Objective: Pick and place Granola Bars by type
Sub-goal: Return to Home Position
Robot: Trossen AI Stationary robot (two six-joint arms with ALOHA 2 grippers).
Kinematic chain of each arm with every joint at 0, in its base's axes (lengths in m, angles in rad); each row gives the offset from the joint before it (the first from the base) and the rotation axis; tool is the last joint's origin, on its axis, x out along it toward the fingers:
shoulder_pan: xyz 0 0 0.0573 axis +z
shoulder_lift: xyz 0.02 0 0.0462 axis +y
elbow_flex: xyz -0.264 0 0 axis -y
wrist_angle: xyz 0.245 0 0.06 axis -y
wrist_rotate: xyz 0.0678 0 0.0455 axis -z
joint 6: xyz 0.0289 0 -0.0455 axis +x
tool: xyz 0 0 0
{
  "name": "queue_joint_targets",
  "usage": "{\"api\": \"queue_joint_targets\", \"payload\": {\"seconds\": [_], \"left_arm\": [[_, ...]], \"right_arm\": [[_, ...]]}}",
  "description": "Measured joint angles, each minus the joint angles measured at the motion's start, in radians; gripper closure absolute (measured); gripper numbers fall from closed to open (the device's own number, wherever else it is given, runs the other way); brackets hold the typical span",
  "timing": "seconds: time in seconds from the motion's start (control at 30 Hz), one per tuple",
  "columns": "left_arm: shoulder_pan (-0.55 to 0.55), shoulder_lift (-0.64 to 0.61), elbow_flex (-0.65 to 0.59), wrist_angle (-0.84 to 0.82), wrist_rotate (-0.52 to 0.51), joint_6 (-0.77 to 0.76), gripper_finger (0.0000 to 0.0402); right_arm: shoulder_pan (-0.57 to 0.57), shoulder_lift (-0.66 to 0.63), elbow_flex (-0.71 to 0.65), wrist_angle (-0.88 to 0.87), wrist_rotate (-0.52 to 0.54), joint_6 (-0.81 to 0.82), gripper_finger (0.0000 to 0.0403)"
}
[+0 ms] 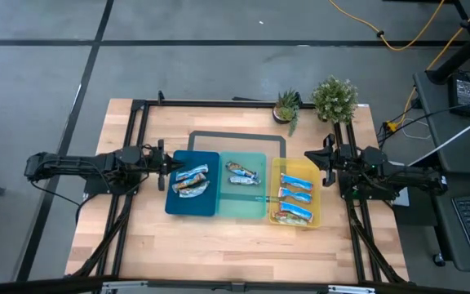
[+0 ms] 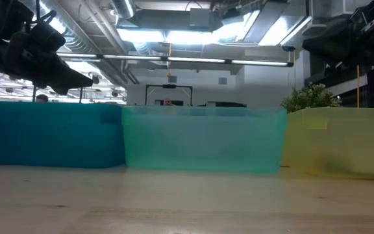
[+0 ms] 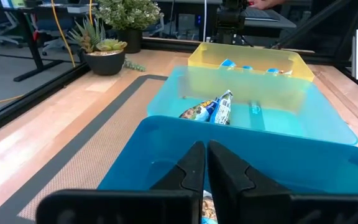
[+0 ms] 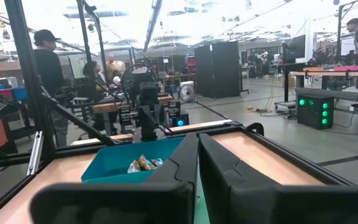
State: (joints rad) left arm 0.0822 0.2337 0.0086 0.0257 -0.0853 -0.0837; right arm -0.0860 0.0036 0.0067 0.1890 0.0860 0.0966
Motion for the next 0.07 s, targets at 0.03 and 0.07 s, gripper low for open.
{"api": "queue_joint_targets", "payload": {"seconds": [0.03,0.07], "left_arm": [[0.0,0.0,0.0,0.0,0.0,0.0,0.0389],[0.0,0.0,0.0,0.0,0.0,0.0,0.0389]], "right_arm": [[0.0,0.0,0.0,0.0,0.0,0.0,0.0384],[0.0,0.0,0.0,0.0,0.0,0.0,0.0384]]}}
